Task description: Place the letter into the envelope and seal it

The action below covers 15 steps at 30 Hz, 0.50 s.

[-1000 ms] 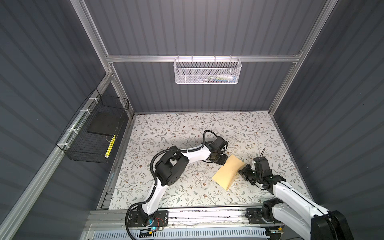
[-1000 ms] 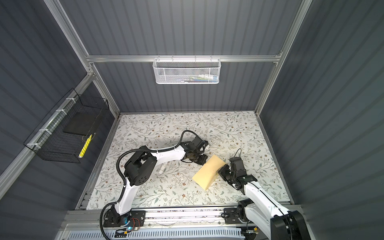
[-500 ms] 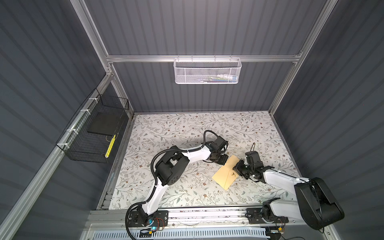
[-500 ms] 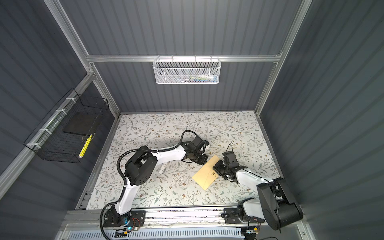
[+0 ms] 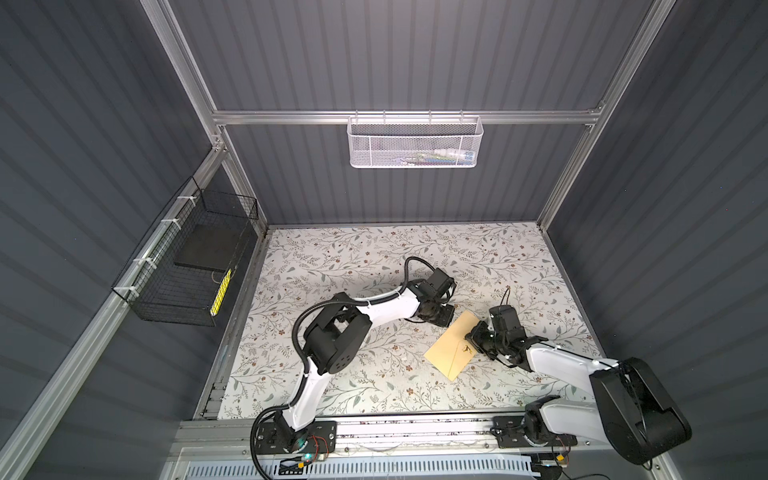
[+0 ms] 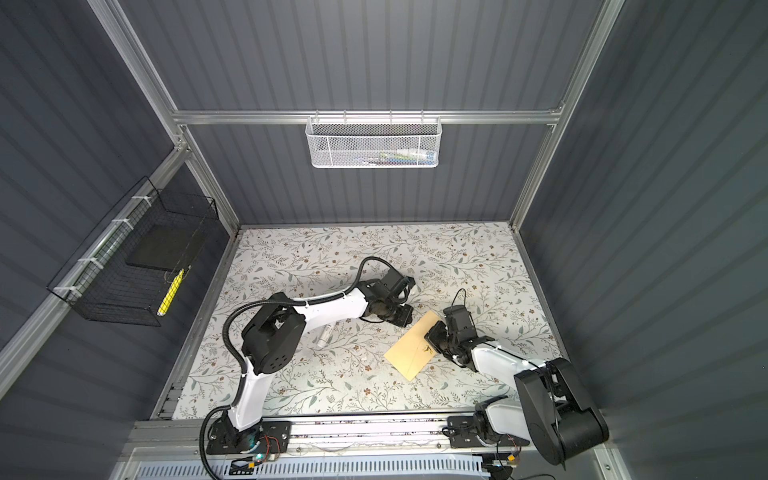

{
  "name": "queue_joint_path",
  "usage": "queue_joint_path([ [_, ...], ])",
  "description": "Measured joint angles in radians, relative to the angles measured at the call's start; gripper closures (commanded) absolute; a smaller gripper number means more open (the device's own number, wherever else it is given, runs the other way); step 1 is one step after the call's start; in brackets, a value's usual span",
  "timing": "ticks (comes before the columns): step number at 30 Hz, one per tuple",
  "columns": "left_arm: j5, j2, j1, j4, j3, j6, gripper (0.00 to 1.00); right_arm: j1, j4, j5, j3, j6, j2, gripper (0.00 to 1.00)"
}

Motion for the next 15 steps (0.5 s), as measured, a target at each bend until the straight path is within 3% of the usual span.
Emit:
queue_joint_path([
  [4,0.038,-0.141,0.000,0.041,-0.030,-0.050,0.83,0.004,0.009,0.009,-0.003,0.004,0.000,1.00],
  [8,0.103,-0.287,-0.001,0.137,-0.200,-0.108,0.86,0.005,0.037,0.010,-0.005,0.009,0.015,1.00],
  [15,0.178,-0.317,-0.064,0.183,-0.412,-0.157,0.89,0.018,0.082,0.012,-0.002,0.019,0.043,1.00],
])
